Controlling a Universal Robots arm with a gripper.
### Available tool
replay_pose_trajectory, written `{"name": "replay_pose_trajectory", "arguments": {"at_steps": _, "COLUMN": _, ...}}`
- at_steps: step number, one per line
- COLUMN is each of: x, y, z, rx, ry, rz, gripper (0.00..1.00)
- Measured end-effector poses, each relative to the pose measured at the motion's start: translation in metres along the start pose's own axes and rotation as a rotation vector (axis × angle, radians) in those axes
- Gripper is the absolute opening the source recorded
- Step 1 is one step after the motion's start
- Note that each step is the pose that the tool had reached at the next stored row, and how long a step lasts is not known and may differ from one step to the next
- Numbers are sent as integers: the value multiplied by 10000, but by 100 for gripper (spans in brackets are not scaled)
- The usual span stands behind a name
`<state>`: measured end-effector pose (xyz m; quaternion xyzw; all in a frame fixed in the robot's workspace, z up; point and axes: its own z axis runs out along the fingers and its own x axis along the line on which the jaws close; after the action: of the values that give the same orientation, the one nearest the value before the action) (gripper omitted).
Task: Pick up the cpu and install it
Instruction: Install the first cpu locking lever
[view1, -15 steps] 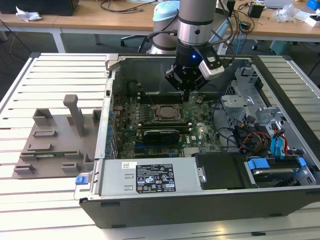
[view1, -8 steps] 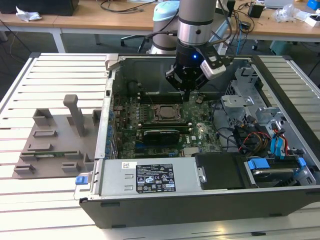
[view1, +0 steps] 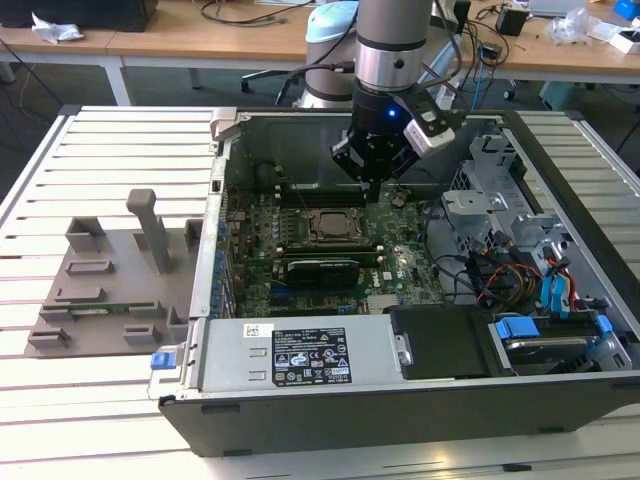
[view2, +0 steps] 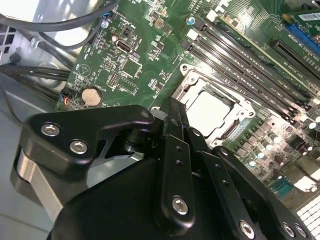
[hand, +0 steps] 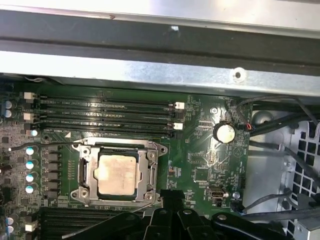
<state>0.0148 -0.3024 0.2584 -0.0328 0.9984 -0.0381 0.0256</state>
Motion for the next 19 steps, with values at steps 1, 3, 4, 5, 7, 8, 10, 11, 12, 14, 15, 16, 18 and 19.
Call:
{"name": "replay_pose_trajectory", "arguments": {"at_steps": 1, "x": 0, "y": 0, "z": 0, "rx": -3, "ry": -5, "rz": -60, "gripper": 11}}
{"name": "replay_pose_trajectory", "arguments": {"at_steps": 3, "x": 0, "y": 0, "z": 0, "rx": -10, "ry": -15, "rz": -194, "gripper": 11}}
{"name": "replay_pose_trajectory", "arguments": {"at_steps": 4, "x": 0, "y": 0, "z": 0, "rx": -13, "ry": -20, "rz": -260, "gripper": 11}}
{"name": "replay_pose_trajectory", "arguments": {"at_steps": 5, "x": 0, "y": 0, "z": 0, "rx": -16, "ry": -24, "rz": -318, "gripper": 11}}
{"name": "replay_pose_trajectory", "arguments": {"at_steps": 7, "x": 0, "y": 0, "z": 0, "rx": -22, "ry": -35, "rz": -446, "gripper": 11}}
{"name": "replay_pose_trajectory", "arguments": {"at_steps": 8, "x": 0, "y": 0, "z": 0, "rx": -26, "ry": -41, "rz": -534, "gripper": 11}}
{"name": "replay_pose_trajectory", "arguments": {"at_steps": 10, "x": 0, "y": 0, "z": 0, "rx": -32, "ry": -52, "rz": -666, "gripper": 11}}
{"name": "replay_pose_trajectory", "arguments": {"at_steps": 11, "x": 0, "y": 0, "z": 0, "rx": -36, "ry": -57, "rz": -729, "gripper": 11}}
{"name": "replay_pose_trajectory", "arguments": {"at_steps": 12, "x": 0, "y": 0, "z": 0, "rx": -39, "ry": -61, "rz": -787, "gripper": 11}}
{"name": "replay_pose_trajectory", "arguments": {"at_steps": 14, "x": 0, "y": 0, "z": 0, "rx": -45, "ry": -72, "rz": -924, "gripper": 11}}
{"name": "replay_pose_trajectory", "arguments": {"at_steps": 15, "x": 0, "y": 0, "z": 0, "rx": -52, "ry": -83, "rz": -1063, "gripper": 11}}
{"name": "replay_pose_trajectory", "arguments": {"at_steps": 16, "x": 0, "y": 0, "z": 0, "rx": -58, "ry": -93, "rz": -1186, "gripper": 11}}
{"name": "replay_pose_trajectory", "arguments": {"at_steps": 18, "x": 0, "y": 0, "z": 0, "rx": -64, "ry": -102, "rz": -1308, "gripper": 11}}
{"name": "replay_pose_trajectory", "arguments": {"at_steps": 19, "x": 0, "y": 0, "z": 0, "rx": -70, "ry": -106, "rz": -1352, "gripper": 11}}
